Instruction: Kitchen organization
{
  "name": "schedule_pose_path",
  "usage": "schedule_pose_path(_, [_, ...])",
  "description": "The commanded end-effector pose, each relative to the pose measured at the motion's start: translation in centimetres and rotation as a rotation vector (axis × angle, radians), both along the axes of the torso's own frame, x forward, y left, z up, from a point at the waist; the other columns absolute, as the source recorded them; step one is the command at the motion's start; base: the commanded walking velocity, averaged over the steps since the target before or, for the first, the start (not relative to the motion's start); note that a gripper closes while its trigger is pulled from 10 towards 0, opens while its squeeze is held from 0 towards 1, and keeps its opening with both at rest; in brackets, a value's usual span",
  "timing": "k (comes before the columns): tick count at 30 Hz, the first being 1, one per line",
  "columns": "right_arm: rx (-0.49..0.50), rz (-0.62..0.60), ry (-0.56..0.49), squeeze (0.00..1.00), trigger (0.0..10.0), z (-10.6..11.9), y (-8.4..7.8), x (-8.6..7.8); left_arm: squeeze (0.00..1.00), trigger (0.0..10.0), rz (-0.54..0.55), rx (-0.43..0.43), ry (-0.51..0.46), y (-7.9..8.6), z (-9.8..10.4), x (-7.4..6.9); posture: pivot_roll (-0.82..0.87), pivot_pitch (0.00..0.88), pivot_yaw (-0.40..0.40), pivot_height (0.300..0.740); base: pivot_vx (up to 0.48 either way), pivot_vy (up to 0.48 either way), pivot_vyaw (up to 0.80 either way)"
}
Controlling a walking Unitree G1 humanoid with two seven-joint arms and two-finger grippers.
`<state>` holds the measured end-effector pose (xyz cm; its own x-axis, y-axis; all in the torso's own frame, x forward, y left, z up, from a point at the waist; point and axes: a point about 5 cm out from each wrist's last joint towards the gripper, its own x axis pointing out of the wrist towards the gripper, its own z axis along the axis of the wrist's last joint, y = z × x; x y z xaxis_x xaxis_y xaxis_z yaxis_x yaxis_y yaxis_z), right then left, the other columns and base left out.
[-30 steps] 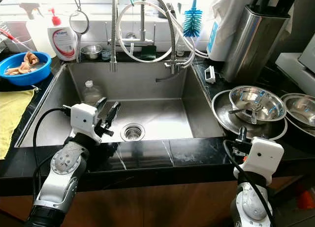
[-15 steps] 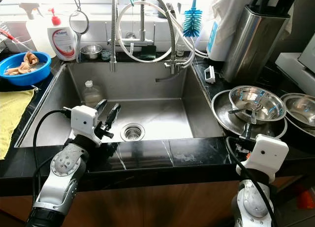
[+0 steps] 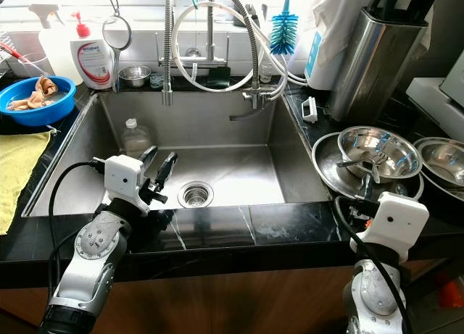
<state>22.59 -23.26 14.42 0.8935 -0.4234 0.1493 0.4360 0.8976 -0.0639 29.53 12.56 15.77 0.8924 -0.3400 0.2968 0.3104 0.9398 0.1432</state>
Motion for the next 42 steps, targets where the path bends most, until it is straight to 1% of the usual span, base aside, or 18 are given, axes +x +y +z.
schedule_pose_path(1, [-0.006, -0.011, -0.011, 0.00, 2.1, 0.3, -0.3, 0.1, 0.00, 10.0, 0.002, 0.017, -0.007, -0.1, 0.1, 0.1, 0.02, 0.000, -0.053, 0.719, 0.000, 0.000, 0.00])
schedule_pose_path(2, [-0.006, -0.011, -0.011, 0.00, 2.1, 0.3, -0.3, 0.1, 0.00, 10.0, 0.002, 0.017, -0.007, -0.1, 0.1, 0.1, 0.02, 0.000, -0.053, 0.719, 0.000, 0.000, 0.00])
schedule_pose_path(3, [-0.006, -0.011, -0.011, 0.00, 0.0, 0.3, -0.3, 0.1, 0.00, 10.0, 0.003, 0.017, -0.008, -0.1, 0.1, 0.1, 0.02, 0.000, -0.053, 0.719, 0.000, 0.000, 0.00])
schedule_pose_path(32, [-0.024, -0.012, -0.021, 0.00, 0.0, 0.7, -0.5, 0.1, 0.00, 10.0, 0.012, 0.018, -0.008, 0.1, 0.2, 0.3, 0.01, 0.000, -0.051, 0.719, 0.000, 0.000, 0.00])
schedule_pose_path(33, [-0.032, -0.015, -0.021, 0.00, 10.0, 0.9, -0.5, 0.1, 0.00, 10.0, 0.013, 0.019, -0.008, 0.1, 0.2, 0.3, 0.01, 0.000, -0.049, 0.719, 0.000, 0.000, 0.00])
schedule_pose_path(39, [-0.098, -0.003, -0.029, 0.00, 10.0, 1.8, -0.6, 0.4, 0.00, 10.0, 0.020, 0.021, -0.008, 0.2, 0.2, 0.4, 0.01, 0.000, -0.048, 0.719, 0.000, 0.000, 0.00])
schedule_pose_path(42, [-0.108, -0.002, -0.035, 0.00, 10.0, 2.0, -0.6, 0.4, 0.00, 10.0, 0.021, 0.022, -0.008, 0.3, 0.2, 0.5, 0.01, 0.000, -0.047, 0.719, 0.000, 0.000, 0.00])
